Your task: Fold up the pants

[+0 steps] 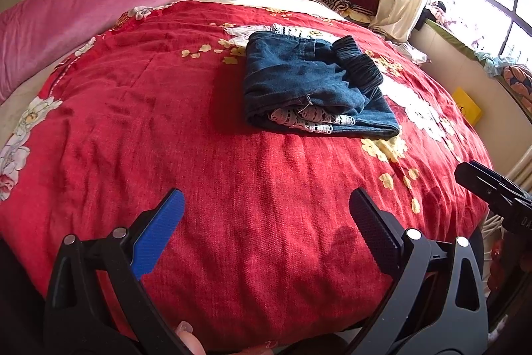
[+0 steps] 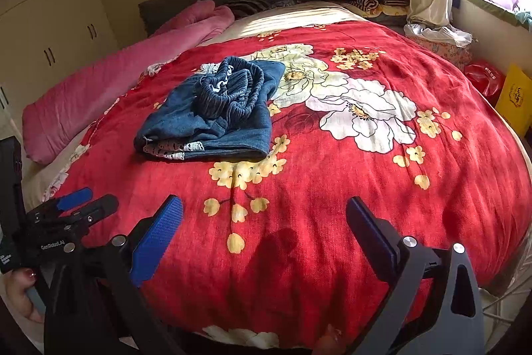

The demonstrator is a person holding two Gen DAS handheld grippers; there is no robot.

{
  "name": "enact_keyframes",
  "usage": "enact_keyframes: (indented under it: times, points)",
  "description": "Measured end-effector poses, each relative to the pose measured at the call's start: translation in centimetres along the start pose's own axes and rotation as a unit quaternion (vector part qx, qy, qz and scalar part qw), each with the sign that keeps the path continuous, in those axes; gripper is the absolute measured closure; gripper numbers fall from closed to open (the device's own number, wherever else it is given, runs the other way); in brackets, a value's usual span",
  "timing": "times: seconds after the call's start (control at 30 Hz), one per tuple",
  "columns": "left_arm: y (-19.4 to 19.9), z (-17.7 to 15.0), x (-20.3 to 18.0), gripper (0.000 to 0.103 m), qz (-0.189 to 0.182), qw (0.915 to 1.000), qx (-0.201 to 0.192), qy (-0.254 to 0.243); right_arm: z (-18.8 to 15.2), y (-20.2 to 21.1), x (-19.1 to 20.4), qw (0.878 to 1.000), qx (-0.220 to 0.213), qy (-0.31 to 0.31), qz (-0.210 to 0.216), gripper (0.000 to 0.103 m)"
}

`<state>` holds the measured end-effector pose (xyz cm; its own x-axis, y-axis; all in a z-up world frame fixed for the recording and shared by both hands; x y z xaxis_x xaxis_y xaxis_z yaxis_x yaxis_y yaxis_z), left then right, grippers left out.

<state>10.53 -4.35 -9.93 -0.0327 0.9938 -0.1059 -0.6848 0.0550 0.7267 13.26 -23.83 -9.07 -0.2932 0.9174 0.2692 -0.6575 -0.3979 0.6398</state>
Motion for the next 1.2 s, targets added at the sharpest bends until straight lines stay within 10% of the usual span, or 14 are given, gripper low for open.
enact_keyframes:
  times: [1.2]
  points:
    - [0.03, 0.1, 0.92, 0.01, 0.025, 0.9997, 0.001, 0.003, -0.22, -0.08, -0.12, 1.0, 0.002, 0.005, -0.005, 0.005]
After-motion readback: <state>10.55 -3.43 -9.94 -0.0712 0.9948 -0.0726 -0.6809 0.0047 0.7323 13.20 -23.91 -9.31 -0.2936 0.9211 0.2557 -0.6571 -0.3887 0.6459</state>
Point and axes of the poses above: each gripper's, at about its wrist camera, not at the fingertips, and y roughly against the way its jaws point, x to its left, z to its top, the point moved 10 cm from there along -y, roughly the way its jaws point, and after that the axes turned 3 degrees about z, right-handed, at the moved point
